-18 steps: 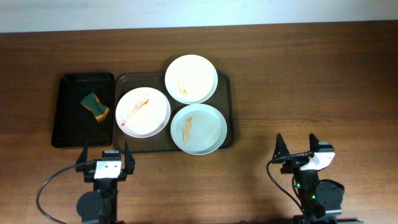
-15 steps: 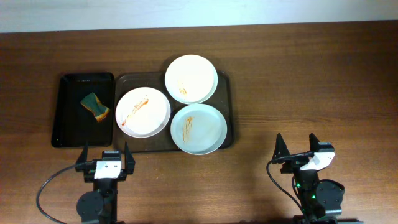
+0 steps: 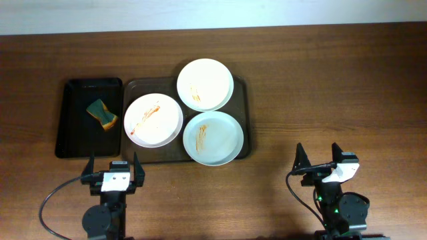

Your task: Clean dirty plates on tray and stack at the side

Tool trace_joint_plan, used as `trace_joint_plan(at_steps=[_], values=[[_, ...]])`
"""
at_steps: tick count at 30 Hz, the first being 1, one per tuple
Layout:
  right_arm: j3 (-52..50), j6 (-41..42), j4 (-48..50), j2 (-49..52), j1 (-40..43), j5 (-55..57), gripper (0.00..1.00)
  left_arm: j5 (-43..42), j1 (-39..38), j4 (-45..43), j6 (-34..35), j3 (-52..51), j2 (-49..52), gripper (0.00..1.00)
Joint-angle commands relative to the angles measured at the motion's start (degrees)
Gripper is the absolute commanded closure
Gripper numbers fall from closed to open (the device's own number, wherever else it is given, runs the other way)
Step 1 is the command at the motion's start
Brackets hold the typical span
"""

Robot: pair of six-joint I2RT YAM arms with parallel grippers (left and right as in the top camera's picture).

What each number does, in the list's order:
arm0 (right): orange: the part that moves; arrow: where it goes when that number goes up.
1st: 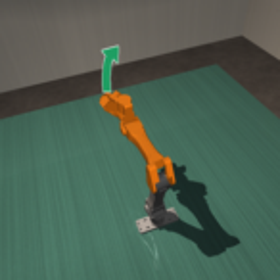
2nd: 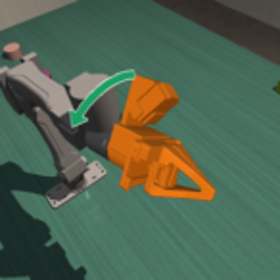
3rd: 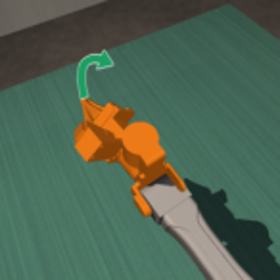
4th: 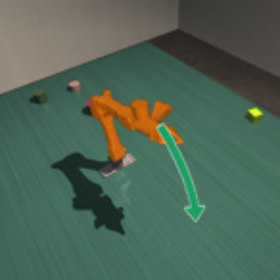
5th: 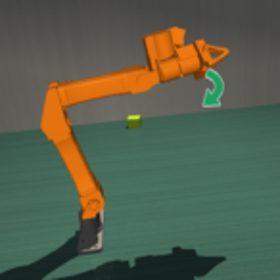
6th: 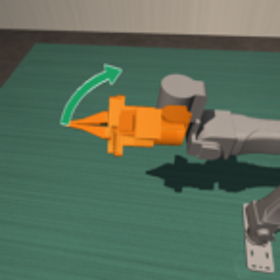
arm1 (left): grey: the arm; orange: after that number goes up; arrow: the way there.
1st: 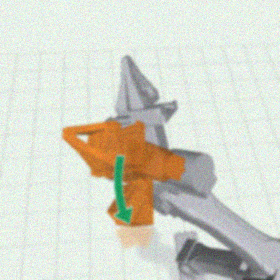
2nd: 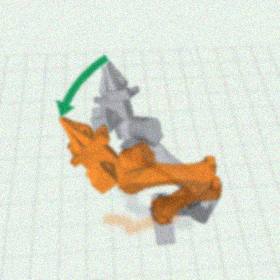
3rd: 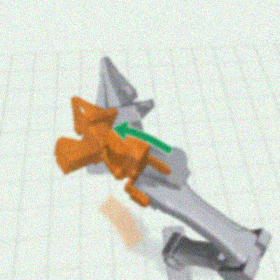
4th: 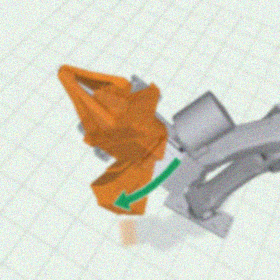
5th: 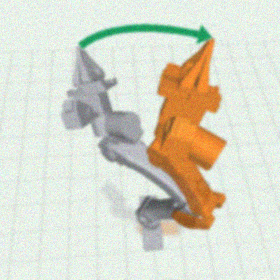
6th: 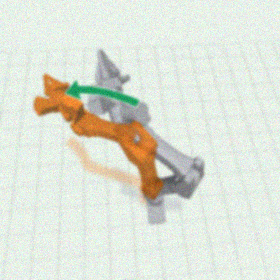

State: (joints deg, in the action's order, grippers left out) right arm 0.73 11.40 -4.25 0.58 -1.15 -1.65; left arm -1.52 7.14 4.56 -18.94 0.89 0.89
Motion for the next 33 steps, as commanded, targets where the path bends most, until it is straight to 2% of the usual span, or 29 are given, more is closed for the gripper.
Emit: trace_joint_plan(at_steps=[1, 16, 23, 26, 29, 33], values=[[-0.4, -0.4, 0.0, -0.4, 0.4, -0.7, 0.02, 0.2, -0.2, 0.1, -0.9, -0.4, -0.5, 0.01], [-0.4, -0.4, 0.0, -0.4, 0.4, -1.0, 0.02, 0.2, -0.2, 0.1, -0.9, -0.4, -0.5, 0.01], [-0.4, -0.4, 2.5, -0.4, 0.4, -7.4, 0.02, 0.2, -0.2, -0.1, -0.9, -0.4, -0.5, 0.01], [0.9, -0.5, 2.6, -0.4, 0.4, -8.7, 0.01, -4.1, -0.2, -5.2, -0.5, -0.3, -0.5, 0.01], [3.8, -0.5, 2.5, -0.3, 0.4, -8.7, 0.02, -4.2, -0.2, -9.5, 1.6, -0.2, -0.5, 0.01], [8.5, -0.5, 2.5, 1.4, 0.4, -8.7, 0.02, -5.4, -0.2, -9.4, 4.9, 3.0, -0.5, 0.01]])
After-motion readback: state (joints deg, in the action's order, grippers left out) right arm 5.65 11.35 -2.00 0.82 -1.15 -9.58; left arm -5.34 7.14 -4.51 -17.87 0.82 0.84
